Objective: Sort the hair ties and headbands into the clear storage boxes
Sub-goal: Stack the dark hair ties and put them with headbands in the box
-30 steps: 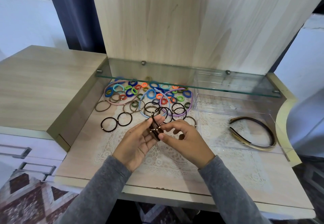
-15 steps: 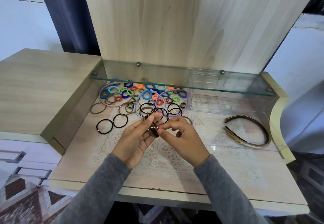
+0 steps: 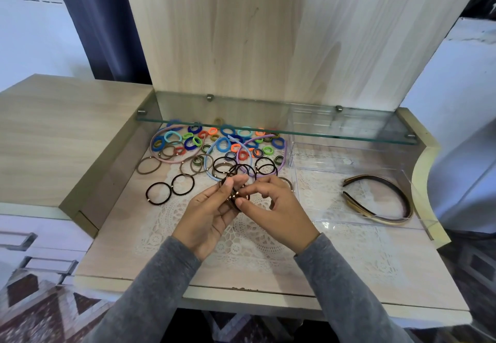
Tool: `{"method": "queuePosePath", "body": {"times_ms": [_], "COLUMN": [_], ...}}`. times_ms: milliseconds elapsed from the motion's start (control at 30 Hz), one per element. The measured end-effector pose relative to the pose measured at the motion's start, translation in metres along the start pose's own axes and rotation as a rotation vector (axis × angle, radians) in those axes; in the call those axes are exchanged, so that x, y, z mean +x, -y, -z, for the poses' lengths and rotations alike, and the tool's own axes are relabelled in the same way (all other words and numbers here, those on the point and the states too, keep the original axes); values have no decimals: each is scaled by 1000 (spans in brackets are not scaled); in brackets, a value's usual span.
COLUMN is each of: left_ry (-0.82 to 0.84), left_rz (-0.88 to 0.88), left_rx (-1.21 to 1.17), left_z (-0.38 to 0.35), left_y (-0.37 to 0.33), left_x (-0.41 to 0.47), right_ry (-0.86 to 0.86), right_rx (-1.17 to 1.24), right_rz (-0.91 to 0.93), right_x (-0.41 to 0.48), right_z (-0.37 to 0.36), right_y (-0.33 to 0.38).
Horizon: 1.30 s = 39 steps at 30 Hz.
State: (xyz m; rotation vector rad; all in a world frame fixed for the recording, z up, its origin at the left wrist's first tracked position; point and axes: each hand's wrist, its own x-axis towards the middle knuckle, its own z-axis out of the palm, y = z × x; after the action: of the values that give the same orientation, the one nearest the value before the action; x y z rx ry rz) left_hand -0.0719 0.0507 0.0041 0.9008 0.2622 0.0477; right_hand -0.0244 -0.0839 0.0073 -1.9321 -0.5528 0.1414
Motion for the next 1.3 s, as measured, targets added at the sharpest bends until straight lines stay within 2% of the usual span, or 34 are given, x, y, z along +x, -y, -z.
{"method": "queuePosePath", "body": {"times_ms": [233, 433, 567, 733, 800, 900, 1000, 1100, 1200, 1300], "left_ry": [40, 90, 97, 143, 146, 133, 124, 223, 260, 269], "left_rz": [-17, -18, 11, 200, 280, 308, 208, 152, 167, 142], "left_rx": [7, 47, 25, 114, 230, 519, 1022, 1474, 1663, 1744], "left_z": [-2, -4, -12, -30, -41, -58, -74, -89, -104, -113], "left_y": [-7, -13, -20, -35, -40, -36, -30, -24, -15, -5], "left_x": [4, 13, 23, 37, 45, 59, 77, 92, 103, 114], "right_ry": [149, 176, 146, -19, -72, -133, -152, -142, -124, -103], "right_rx": [-71, -138, -198, -416, -520, -693, -838, -927, -1002, -1054], "right_rz": [14, 8, 39, 171, 222, 294, 328, 328, 318, 301], "right_x": [1, 5, 9, 21, 23, 21, 15, 7, -1, -7], "right_z": [4, 10, 20, 47, 63, 83, 93, 99, 104, 105], "right_y": [0, -2, 2, -1, -3, -7, -12, -18, -24, -30]}}
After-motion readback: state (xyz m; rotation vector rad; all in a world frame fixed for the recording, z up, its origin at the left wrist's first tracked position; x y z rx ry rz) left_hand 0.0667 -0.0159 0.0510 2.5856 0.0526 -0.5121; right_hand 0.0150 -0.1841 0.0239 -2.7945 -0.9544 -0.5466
